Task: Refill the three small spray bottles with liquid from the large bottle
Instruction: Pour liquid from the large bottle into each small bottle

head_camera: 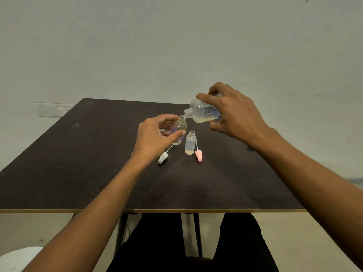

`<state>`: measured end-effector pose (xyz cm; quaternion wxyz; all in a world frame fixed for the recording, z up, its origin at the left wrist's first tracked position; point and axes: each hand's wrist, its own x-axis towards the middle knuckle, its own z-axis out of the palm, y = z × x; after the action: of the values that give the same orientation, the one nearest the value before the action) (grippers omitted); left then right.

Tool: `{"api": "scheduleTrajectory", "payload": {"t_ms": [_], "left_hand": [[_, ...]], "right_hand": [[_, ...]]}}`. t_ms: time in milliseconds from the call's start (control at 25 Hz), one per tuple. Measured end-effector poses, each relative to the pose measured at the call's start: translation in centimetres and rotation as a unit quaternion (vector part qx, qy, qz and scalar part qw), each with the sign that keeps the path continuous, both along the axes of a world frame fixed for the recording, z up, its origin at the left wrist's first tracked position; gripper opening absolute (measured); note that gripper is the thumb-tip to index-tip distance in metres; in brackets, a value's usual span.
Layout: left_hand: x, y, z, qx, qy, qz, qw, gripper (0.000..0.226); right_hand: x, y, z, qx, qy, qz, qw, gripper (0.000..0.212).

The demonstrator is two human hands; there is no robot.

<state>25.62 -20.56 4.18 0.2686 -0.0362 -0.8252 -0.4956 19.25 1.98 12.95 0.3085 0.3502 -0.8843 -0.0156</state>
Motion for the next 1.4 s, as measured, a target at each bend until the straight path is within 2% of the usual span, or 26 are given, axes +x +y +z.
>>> {"api": "scheduleTrajectory", "payload": {"t_ms": [1400], "left_hand": [[0.34,-0.36,-0.39,0.006,0.002,0.004,1.0,0.046]], "right_hand": [[-0.04,-0.74,0.01,0.012,0.016,0.011,1.0,0.076]]}}
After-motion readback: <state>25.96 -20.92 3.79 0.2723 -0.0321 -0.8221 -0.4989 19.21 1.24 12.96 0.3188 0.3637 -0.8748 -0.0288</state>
